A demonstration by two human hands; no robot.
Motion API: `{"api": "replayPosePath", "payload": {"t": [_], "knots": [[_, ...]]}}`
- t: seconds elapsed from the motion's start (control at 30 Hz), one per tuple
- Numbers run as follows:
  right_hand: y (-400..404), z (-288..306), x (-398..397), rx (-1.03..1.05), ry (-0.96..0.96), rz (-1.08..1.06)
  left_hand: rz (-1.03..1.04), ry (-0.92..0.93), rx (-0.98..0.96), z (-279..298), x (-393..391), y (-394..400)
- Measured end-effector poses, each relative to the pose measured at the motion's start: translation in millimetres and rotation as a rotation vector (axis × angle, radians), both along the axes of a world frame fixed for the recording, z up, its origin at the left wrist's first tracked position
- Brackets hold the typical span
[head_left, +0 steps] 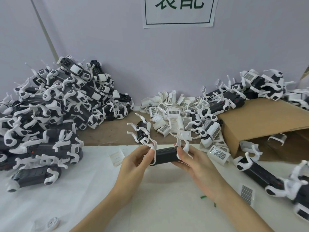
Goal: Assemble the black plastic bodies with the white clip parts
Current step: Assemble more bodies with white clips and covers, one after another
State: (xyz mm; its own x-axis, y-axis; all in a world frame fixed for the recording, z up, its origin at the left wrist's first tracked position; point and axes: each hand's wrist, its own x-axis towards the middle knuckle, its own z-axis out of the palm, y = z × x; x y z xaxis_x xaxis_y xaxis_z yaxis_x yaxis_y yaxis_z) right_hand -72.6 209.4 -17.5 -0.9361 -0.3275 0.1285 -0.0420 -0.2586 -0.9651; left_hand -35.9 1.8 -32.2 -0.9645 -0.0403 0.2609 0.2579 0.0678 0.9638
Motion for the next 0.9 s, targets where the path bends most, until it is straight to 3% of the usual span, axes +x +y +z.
{"api": "replayPosePath", "payload": {"t": [0.1,0.2,0.27,0.37,0.5,0.63,0.8,0.9], "knots": [[5.6,8.4,3.3,0.113,-0.025,-0.002,-0.049,-0.026,0.094,3.0,0.2,2.1],[20.4,14.3,2.6,0.173,-0.148,0.2,-0.052,-0.04,0.089,5.0,-1.4,-1.2],[31.1,14.6,-1.8,0.032,-0.232,0.314,-0.115,-0.065,0.095,4.8,-4.6,-8.7],[39.9,10.1,-11.2,-0.197,-0.303,0.354,-0.279,-0.085,0.251,3.8,-8.0,-15.2],[23.4,3.9,-10.0,-0.249,-0.372,0.294,-0.293,-0.086,0.427,2.3,-7.7,-12.6],[2.5,-4.9,-5.6,-0.074,-0.215,0.03,-0.248,-0.132,0.441,6.4,-6.4,-6.1],[2.4,-13.4,-6.1,0.027,-0.023,0.021,-0.021,-0.125,0.162,5.4,1.3,5.8],[1.9,-14.2,-7.3,-0.014,-0.01,-0.009,-0.025,-0.121,0.191,7.2,2.5,6.3]]}}
